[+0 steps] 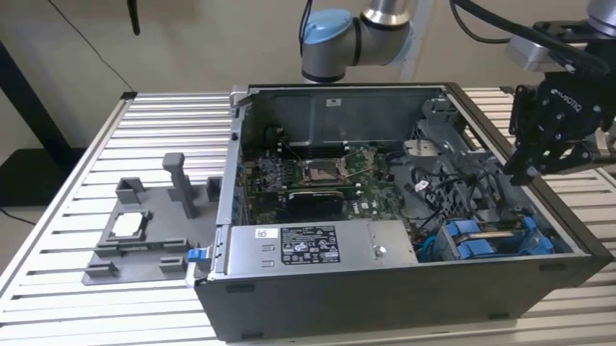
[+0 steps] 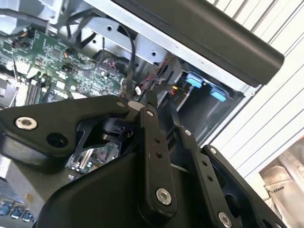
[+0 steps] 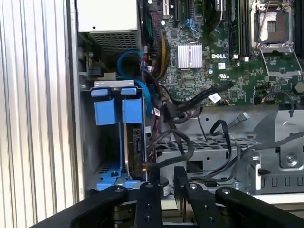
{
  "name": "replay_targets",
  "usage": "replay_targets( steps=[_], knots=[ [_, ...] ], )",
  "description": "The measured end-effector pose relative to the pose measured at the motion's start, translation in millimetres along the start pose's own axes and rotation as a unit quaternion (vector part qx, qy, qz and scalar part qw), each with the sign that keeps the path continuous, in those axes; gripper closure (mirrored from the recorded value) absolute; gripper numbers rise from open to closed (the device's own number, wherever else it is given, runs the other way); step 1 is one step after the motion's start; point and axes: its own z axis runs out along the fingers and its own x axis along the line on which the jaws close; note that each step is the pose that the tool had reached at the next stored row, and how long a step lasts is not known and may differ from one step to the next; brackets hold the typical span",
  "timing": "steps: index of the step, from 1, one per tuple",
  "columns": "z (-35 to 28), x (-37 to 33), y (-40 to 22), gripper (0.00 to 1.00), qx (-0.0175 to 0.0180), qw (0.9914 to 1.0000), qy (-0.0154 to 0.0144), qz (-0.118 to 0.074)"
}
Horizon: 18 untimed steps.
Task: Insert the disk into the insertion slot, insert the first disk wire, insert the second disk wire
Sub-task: 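Insert the second disk wire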
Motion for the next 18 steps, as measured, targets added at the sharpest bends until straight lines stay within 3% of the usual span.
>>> replay_targets(
  steps=[2, 4, 11, 18],
  knots=[
    [-0.1, -2.9, 0.5, 0.73, 0.0002, 1.0, -0.0001, 0.0],
    [-0.2, -2.8, 3.7, 0.73, 0.0033, 0.99999, -0.0003, 0.0],
    [-3.7, -2.9, 20.4, 0.73, 0.0194, 0.99981, -0.0011, -0.001],
    [-4.9, -3.5, 37.5, 0.73, 0.0311, 0.99951, -0.0017, -0.001]
  ],
)
